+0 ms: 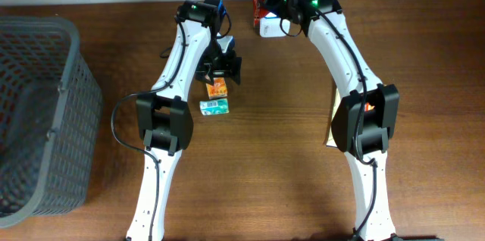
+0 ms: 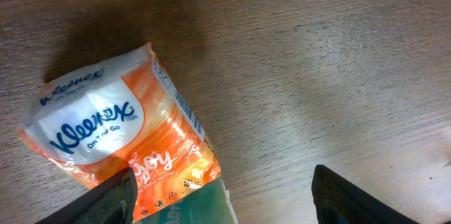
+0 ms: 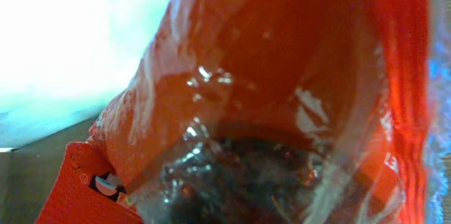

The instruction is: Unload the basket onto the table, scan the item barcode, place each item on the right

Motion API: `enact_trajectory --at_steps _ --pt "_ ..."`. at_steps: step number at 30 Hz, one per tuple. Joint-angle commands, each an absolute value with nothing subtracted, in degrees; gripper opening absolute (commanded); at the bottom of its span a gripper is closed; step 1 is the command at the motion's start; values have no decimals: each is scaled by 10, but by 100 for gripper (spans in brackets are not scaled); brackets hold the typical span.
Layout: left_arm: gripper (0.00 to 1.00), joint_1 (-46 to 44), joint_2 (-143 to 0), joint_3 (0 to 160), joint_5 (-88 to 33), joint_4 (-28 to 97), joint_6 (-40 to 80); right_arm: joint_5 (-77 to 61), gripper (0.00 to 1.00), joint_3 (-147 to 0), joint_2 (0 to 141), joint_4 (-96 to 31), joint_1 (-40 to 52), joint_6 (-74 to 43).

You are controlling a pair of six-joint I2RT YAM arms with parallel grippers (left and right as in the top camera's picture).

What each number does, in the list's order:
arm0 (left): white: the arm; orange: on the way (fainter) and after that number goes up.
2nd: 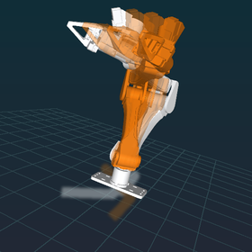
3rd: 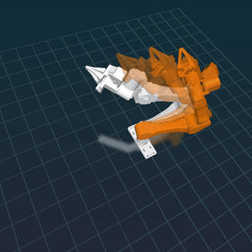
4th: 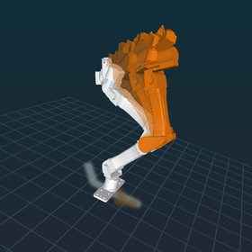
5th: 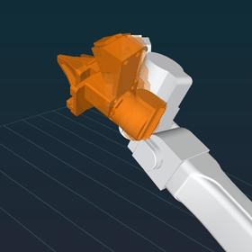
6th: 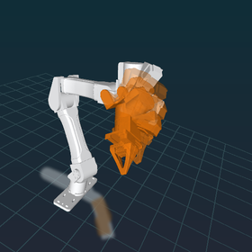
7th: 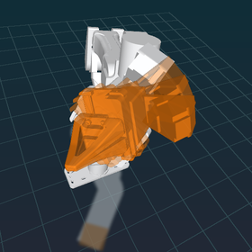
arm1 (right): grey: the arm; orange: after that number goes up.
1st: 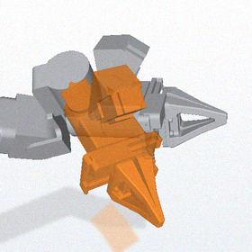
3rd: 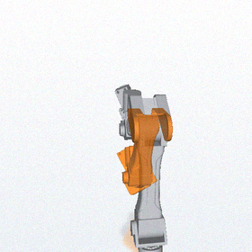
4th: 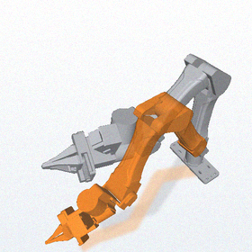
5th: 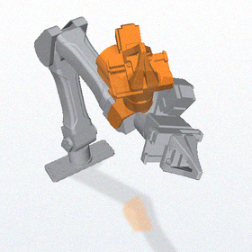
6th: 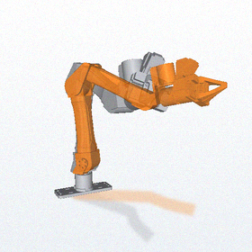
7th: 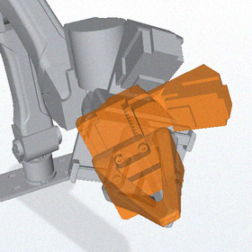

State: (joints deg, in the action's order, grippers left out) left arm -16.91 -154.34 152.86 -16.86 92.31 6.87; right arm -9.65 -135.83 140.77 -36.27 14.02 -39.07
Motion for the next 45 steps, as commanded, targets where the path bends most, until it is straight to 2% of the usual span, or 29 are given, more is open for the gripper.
enact_trajectory --at_steps 1,4,6,9,11,14,15,16,18,19,20,22,26,28,31,32,33,35,37,40,45 --pt "78 -167 -1548 1537 -165 922 68 -105 4 -1357 1367 -389 103 -395" --pt "78 -167 -1548 1537 -165 922 68 -105 4 -1357 1327 -451 27 -395" --pt "78 -167 -1548 1537 -165 922 68 -101 4 -1357 1323 -521 -61 -395" --pt "78 -167 -1548 1537 -165 922 68 -20 4 -1356 1324 -632 -176 -395" --pt "78 -168 -1548 1537 -165 922 68 105 4 -1352 1328 -697 -255 -394" --pt "78 -168 -1548 1537 -165 922 68 142 4 -1334 1336 -707 -340 -377" --pt "79 -168 -1548 1537 -165 922 68 142 8 -1323 1336 -688 -367 -365" --pt "78 -168 -1548 1537 -165 923 68 142 17 -1320 1336 -674 -386 -338" --pt "79 -168 -1548 1537 -167 920 68 134 66 -1319 1336 -672 -408 -329" --pt "79 -168 -1548 1537 -167 918 68 123 80 -1319 1336 -672 -409 -304" --pt "78 -168 -1548 1537 -167 919 68 123 89 -1319 1336 -677 -409 -302" --pt "78 -165 -1544 1551 -167 934 68 123 98 -1319 1324 -700 -409 -302" --pt "79 -144 -1459 1636 -169 967 68 98 99 -1320 1199 -755 -408 -302" --pt "87 -145 -1400 1637 -167 967 68 -33 99 -1320 1121 -821 -406 -302" --pt "89 -145 -1338 1633 -167 967 68 -105 99 -1319 1076 -956 -379 -302" --pt "90 -145 -1303 1620 -167 967 68 -169 98 -1298 1064 -973 -344 -160" --pt "90 -145 -1281 1603 -166 967 68 -207 99 -1258 1052 -973 -311 -125" --pt "93 -145 -1225 1527 -164 967 67 -210 99 -1191 1048 -973 -251 -125" --pt "94 -145 -1168 1420 -111 967 68 -204 99 -1151 1048 -964 -205 -124" --pt "95 -146 -1163 1383 -113 967 68 -192 98 -1145 1018 -973 -166 -109" --pt "98 -146 -1163 1320 -113 939 68 -119 98 -1104 833 -971 -124 -110"
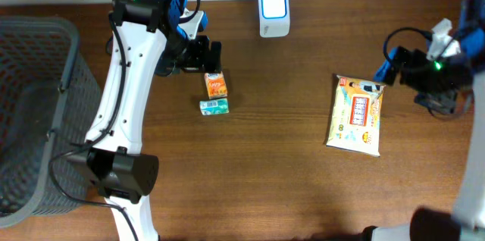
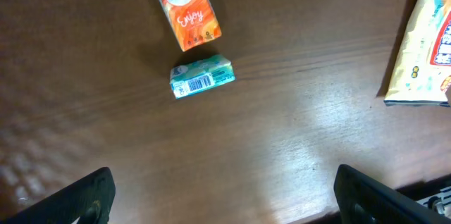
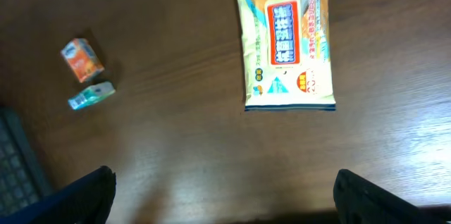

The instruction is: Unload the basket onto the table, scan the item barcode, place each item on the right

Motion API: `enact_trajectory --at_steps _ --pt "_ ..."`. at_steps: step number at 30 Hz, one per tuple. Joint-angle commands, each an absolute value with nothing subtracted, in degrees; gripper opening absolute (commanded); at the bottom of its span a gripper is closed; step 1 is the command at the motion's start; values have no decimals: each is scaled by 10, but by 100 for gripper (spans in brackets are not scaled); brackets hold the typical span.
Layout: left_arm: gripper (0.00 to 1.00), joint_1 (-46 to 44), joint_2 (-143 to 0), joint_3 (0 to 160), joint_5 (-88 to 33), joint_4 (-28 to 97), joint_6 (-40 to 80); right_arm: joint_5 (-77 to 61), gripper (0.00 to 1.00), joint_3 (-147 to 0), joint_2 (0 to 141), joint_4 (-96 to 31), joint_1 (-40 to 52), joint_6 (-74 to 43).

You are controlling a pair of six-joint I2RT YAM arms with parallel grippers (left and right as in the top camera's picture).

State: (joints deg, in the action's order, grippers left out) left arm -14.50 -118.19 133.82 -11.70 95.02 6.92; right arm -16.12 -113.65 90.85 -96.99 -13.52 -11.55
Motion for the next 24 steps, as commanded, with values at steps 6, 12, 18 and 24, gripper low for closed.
enact_trajectory --at_steps 6,12,18,24 --pt "100 -146 -1163 1319 -133 919 68 -113 98 -846 665 -852 -124 -110" --pt "99 -146 -1163 1319 -133 877 68 -113 98 -787 746 -837 -124 -109" --pt "99 -146 -1163 1319 -132 872 68 -120 98 -787 828 -843 -124 -109" --pt "99 -146 -1163 1319 -132 872 68 -148 98 -788 783 -875 -124 -110"
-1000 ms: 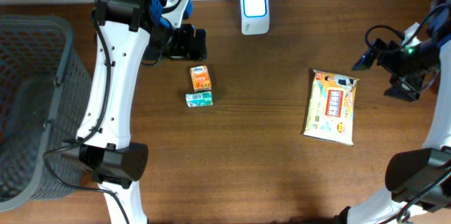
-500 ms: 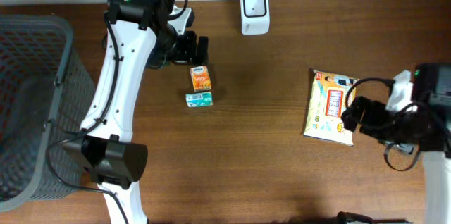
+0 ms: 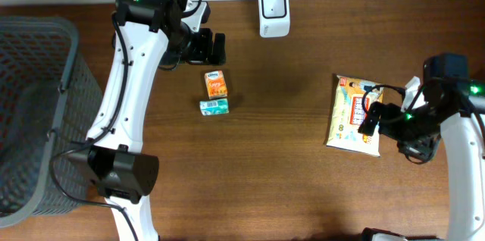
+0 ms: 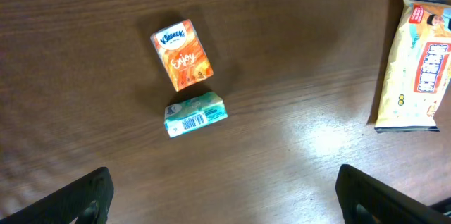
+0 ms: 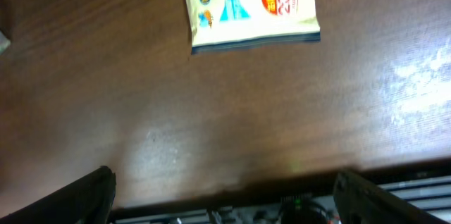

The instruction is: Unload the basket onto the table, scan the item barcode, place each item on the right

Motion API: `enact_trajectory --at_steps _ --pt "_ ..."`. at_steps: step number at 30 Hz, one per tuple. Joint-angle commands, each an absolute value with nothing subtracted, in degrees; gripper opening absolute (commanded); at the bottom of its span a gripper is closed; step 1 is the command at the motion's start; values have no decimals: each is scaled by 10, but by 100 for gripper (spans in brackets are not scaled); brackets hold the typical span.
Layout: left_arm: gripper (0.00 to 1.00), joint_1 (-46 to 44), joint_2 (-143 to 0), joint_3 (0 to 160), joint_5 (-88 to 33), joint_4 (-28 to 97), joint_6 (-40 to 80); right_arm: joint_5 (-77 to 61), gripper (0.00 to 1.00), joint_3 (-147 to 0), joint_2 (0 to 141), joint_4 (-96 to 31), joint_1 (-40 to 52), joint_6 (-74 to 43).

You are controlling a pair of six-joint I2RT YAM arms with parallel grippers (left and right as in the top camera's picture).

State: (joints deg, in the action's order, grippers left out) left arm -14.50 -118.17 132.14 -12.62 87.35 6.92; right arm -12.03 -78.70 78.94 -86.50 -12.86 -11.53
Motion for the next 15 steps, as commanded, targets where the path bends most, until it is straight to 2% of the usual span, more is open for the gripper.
enact_trajectory --at_steps 1,15 --pt "99 -146 -1163 1319 -132 872 68 -162 98 -788 783 -877 -124 -110" --pt "99 -146 -1163 1319 -132 872 68 -163 98 -788 783 -878 -124 -86"
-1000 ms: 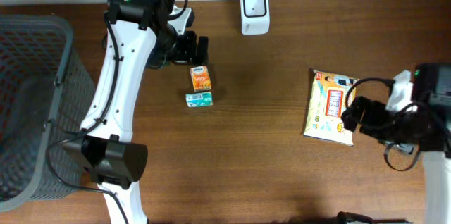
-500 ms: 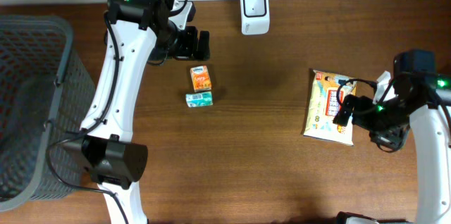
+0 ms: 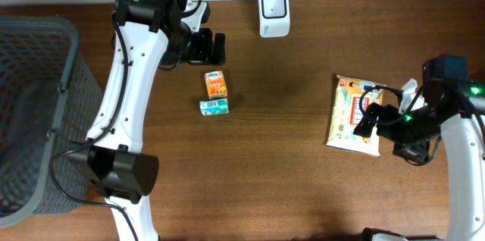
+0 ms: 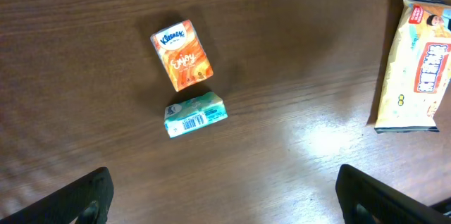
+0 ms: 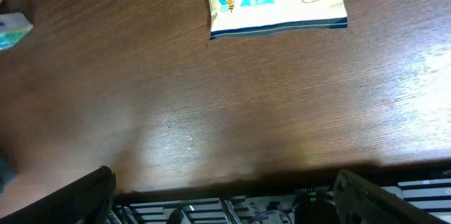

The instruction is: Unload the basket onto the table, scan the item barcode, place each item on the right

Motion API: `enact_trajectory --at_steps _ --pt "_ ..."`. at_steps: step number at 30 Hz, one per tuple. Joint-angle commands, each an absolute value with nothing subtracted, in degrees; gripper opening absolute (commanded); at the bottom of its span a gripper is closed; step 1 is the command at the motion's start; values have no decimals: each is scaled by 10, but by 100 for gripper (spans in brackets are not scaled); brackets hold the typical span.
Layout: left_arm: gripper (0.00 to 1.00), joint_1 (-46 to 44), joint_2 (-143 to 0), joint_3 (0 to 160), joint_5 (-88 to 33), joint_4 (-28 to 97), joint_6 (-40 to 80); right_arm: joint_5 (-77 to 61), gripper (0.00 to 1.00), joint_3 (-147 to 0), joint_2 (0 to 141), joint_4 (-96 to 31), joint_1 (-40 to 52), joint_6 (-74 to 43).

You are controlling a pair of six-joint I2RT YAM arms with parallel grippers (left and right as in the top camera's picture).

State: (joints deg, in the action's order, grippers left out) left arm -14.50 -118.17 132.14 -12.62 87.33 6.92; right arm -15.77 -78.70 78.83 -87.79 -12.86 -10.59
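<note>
A white scanner (image 3: 273,2) stands at the table's back edge. An orange Kleenex pack (image 3: 216,83) (image 4: 182,53) lies next to a small green pack (image 3: 214,105) whose barcode (image 4: 195,114) faces up. A yellow wipes pack (image 3: 356,114) (image 4: 416,62) lies flat on the right. My left gripper (image 3: 206,48) (image 4: 225,196) hangs open, high above and behind the two small packs. Over the near right corner of the wipes pack, my right gripper (image 3: 388,136) (image 5: 225,196) is open and empty.
A large grey mesh basket (image 3: 76,44) fills the left side of the table. The table's front edge (image 5: 232,178) shows in the right wrist view, with equipment below it.
My right gripper has shifted slightly, and the wipes pack sits a little further right in its view. The left arm and all the packs are where they were.
First my left gripper was low over the orange Kleenex pack, and my right was at the scanner with a red bag filling its view. Then both arms were raised and wide apart, no red bag in view. Since then the right gripper has come beside the wipes pack.
</note>
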Motion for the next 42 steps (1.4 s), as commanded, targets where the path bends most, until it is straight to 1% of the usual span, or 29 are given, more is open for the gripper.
enact_trajectory --at_steps 1,3,4,7,14,20,26,28,29,32,34,35,36,39,40,42 --pt "99 -146 -1163 1319 -132 872 68 -183 98 -788 783 -870 -124 -80" --pt "99 -146 -1163 1319 -132 872 68 -263 98 -788 782 -824 -124 -46" --pt "99 -146 -1163 1319 -132 872 68 -273 98 -788 782 -810 -124 -45" --pt "99 -146 -1163 1319 -132 872 68 -269 98 -788 781 -808 -124 -17" --pt "99 -146 -1163 1319 -132 872 68 -279 98 -788 783 -755 -124 -19" --pt "99 -146 -1163 1319 -132 872 68 -294 98 -787 825 -655 -123 -24" --pt "99 -147 -1165 1317 -144 838 67 -330 98 -787 858 -660 -123 -24" --pt "99 -154 -1165 1296 -144 863 55 -394 98 -787 858 -662 -123 -23" --pt "99 -162 -1165 1259 -142 868 52 -429 98 -787 858 -663 -120 -23" --pt "99 -167 -1166 1135 -142 795 83 -429 98 -787 858 -664 -76 -23" --pt "84 -167 -1166 1069 -141 768 83 -406 98 -787 858 -663 -56 -24" --pt "73 -167 -1166 1018 -120 724 83 -403 98 -787 858 -660 -55 -24" --pt "71 -167 -1166 989 -87 683 97 -403 98 -787 858 -660 -55 -24" --pt "71 -167 -1167 948 -65 597 100 -402 98 -787 858 -663 -55 -23" --pt "69 -167 -1167 924 -34 544 100 -402 98 -787 858 -666 -55 -23" --pt "68 -167 -1168 912 -30 523 100 -398 98 -787 858 -669 -55 -23"
